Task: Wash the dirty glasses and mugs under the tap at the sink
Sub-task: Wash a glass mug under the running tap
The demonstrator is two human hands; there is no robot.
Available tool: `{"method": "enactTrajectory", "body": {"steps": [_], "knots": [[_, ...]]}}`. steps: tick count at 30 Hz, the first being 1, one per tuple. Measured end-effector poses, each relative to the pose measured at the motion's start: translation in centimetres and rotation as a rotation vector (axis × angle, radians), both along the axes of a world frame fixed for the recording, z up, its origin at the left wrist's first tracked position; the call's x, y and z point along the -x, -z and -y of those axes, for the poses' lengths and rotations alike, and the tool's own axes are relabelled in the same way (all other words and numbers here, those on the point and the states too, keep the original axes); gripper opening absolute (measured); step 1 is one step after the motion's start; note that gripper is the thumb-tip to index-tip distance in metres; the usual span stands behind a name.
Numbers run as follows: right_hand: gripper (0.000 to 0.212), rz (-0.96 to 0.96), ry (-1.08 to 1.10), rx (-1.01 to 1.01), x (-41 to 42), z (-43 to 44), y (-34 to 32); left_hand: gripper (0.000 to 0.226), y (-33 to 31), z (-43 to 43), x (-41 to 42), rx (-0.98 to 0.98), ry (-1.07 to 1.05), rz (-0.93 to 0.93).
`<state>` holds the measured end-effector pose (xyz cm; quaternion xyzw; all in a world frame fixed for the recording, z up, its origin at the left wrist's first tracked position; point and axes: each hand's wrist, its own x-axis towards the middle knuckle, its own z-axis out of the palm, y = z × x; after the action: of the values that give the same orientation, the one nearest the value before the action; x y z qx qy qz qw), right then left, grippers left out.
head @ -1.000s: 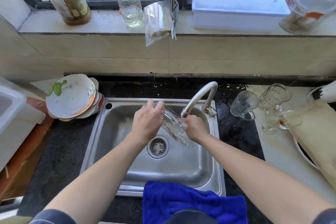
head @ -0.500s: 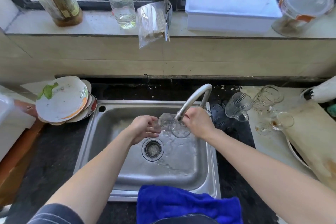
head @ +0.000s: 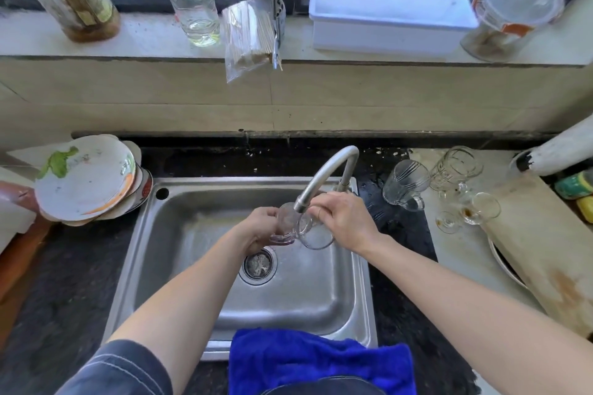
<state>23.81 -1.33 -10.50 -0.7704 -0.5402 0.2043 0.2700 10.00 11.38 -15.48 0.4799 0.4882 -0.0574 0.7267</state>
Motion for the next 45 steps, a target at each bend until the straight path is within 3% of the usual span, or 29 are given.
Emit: {"method": "enactTrajectory", "body": {"steps": [2,4,7,10,12,15,19,21,24,27,31,33,37,42,45], "knots": [[0.015,-0.177,0.125,0.002,-0.1,-0.4,-0.1,0.019,0.1,-0.1,0.1,0.062,-0.073,0.025],[0.030,-0.268,0.220,0.038,-0.1,-0.2,-0.1,0.015,0.2,-0.1,0.2,0.096,-0.177,0.050],[0.026,0.069,0.149,-0.099,0.3,1.5,-0.3,0.024,0.3,-0.3,0.4,0.037,-0.300,0.050],[0.024,0.373,-0.118,-0.261,1.0,2.8,-0.1,0.036,0.3,-0.7,0.5,-0.082,-0.332,0.022],[0.038,0.381,-0.286,-0.068,1.7,2.2,0.5,0.039,0.4,-0.7,0.2,-0.157,-0.288,0.019],[0.046,0.397,-0.318,0.198,2.3,-0.1,1.5,0.047,0.0,-0.4,-0.3,-0.278,-0.180,-0.009],[0.056,0.395,-0.368,0.125,2.1,-0.5,2.0,0.044,-0.2,-1.5,0.4,-0.321,-0.226,-0.025],[0.049,0.417,-0.395,0.080,2.1,0.0,2.3,0.043,-0.6,-1.6,0.4,-0.331,-0.202,-0.011],[0.029,0.410,-0.313,0.126,2.4,-0.3,2.5,0.032,-1.0,-1.2,0.4,-0.220,-0.177,-0.006],[0.021,0.438,-0.346,0.093,2.6,-0.1,2.2,0.014,-0.7,-1.6,1.3,0.059,-0.240,0.046],[0.019,0.529,-0.492,0.041,3.1,0.7,1.8,0.041,0.3,-2.0,1.4,0.266,-0.130,0.073],[0.020,0.523,-0.527,0.021,3.5,0.5,1.6,0.050,0.6,-1.5,0.9,0.245,-0.084,0.047],[0.024,0.473,-0.484,-0.040,3.0,1.7,1.6,0.040,1.2,-1.3,1.1,0.207,-0.206,0.074],[0.035,0.505,-0.472,0.134,3.4,0.0,1.9,0.030,1.1,-0.9,-0.2,0.108,-0.287,0.025],[0.037,0.379,-0.499,0.019,2.7,1.0,1.4,0.025,1.6,-2.5,1.1,0.032,-0.360,-0.031]]}}
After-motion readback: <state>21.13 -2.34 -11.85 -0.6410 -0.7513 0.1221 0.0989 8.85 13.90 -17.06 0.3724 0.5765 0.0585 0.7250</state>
